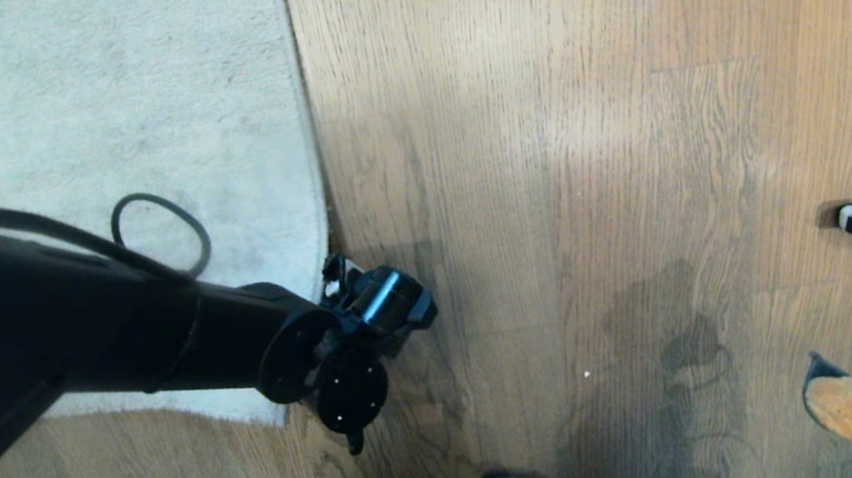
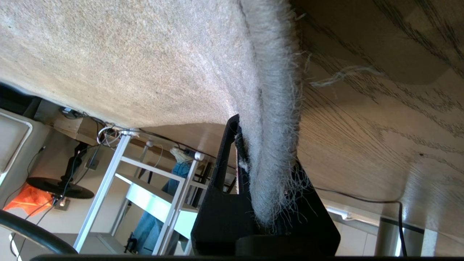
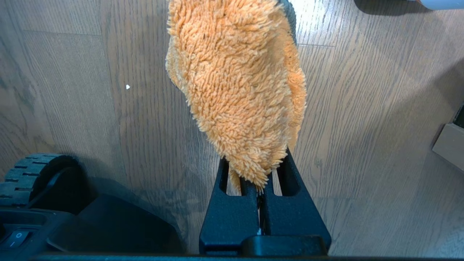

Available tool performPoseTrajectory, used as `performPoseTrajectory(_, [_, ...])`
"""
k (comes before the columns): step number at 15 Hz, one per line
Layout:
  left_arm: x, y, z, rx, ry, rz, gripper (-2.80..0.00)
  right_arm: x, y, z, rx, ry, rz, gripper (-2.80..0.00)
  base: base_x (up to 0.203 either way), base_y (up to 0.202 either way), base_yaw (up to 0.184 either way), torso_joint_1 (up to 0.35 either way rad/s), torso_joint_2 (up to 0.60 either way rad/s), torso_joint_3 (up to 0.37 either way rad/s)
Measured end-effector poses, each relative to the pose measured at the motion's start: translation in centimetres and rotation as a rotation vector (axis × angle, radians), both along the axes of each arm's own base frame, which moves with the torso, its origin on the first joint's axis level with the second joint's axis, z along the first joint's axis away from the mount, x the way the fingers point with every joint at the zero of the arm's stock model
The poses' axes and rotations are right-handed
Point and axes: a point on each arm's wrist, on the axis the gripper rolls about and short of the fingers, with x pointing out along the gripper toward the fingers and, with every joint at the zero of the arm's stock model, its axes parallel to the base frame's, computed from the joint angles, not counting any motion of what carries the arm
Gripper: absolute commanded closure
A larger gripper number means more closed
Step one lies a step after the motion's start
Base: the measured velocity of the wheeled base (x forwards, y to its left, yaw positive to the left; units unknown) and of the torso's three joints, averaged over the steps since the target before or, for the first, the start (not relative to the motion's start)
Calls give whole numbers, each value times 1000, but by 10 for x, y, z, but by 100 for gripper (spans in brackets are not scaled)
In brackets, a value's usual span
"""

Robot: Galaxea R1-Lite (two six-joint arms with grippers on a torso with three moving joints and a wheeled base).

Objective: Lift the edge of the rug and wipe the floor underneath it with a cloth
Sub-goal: Lift up the carpet

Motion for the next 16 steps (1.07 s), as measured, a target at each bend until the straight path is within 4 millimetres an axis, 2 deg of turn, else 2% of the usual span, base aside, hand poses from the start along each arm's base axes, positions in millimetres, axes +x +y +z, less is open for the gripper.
performPoseTrajectory(9, [-12, 9, 22, -41, -38, -6, 0, 0, 0, 0, 6, 0, -1, 0, 0, 0, 0, 0, 0, 0])
performPoseTrajectory(16, [-33, 28, 53, -97, -100, -7, 0, 0, 0, 0, 6, 0, -1, 0, 0, 0, 0, 0, 0, 0])
